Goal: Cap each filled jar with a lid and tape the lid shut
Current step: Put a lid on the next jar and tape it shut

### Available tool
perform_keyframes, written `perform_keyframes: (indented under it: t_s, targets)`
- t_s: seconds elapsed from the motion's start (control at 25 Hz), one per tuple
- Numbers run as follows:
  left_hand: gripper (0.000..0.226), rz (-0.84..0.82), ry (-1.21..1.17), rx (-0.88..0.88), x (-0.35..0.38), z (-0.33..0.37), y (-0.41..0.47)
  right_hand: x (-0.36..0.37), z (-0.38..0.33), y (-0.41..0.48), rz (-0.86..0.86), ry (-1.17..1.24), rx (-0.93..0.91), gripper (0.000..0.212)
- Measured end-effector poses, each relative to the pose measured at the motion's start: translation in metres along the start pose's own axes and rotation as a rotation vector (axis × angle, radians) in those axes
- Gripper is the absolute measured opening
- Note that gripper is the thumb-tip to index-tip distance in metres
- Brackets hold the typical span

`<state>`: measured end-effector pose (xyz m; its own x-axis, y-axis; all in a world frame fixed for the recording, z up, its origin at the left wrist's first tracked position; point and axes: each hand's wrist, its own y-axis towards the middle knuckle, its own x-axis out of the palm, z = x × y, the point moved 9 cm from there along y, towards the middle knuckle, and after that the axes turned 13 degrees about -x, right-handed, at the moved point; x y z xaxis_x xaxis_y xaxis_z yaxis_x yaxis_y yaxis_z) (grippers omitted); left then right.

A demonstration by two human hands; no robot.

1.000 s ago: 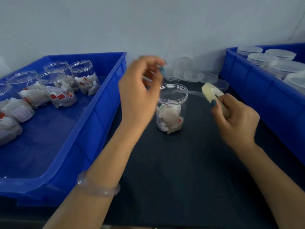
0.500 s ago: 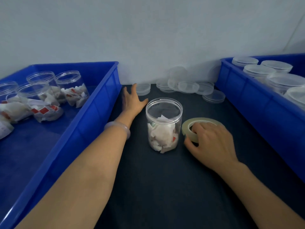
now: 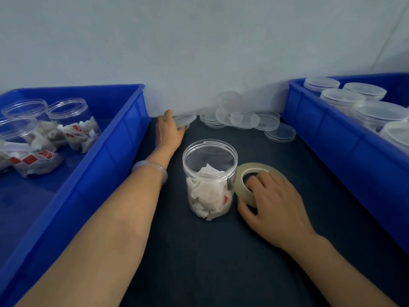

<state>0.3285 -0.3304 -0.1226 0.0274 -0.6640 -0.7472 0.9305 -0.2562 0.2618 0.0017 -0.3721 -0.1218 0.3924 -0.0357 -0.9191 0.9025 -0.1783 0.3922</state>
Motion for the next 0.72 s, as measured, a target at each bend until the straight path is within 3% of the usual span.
perform_keyframes:
  t_s: [0.12, 0.24, 0.36, 0.44, 0.56, 0.64, 0.72]
  targets:
    - [0.031, 0.002, -0.107, -0.011, -0.008, -0.004, -0.006, 0.000, -0.001, 0.000, -0.011, -0.009, 0.003, 0.030]
    - [0.020, 0.134, -0.286, -0.001, -0.033, -0.001, -0.028, 0.000, 0.000, -0.001, -0.034, 0.016, 0.010, 0.039]
    - [0.018, 0.117, -0.713, -0.144, -0.057, -0.009, -0.059, -0.011, -0.003, -0.001, 0.051, 0.137, -0.008, 0.051]
    - [0.023, -0.040, -0.991, -0.184, -0.076, 0.001, -0.073, -0.023, -0.007, 0.000, 0.180, 0.370, -0.028, 0.065]
    - [0.023, -0.353, -1.143, -0.062, -0.116, 0.038, -0.087, -0.028, -0.025, 0.009, 0.233, 0.697, -0.026, 0.099]
    - [0.026, -0.630, -1.092, 0.039, -0.126, 0.066, -0.110, -0.029, -0.038, 0.021, 0.247, 0.789, -0.010, 0.116]
    - [0.024, -0.774, -0.807, 0.138, -0.119, 0.084, -0.142, -0.030, -0.043, 0.030, 0.305, 0.846, 0.012, 0.117]
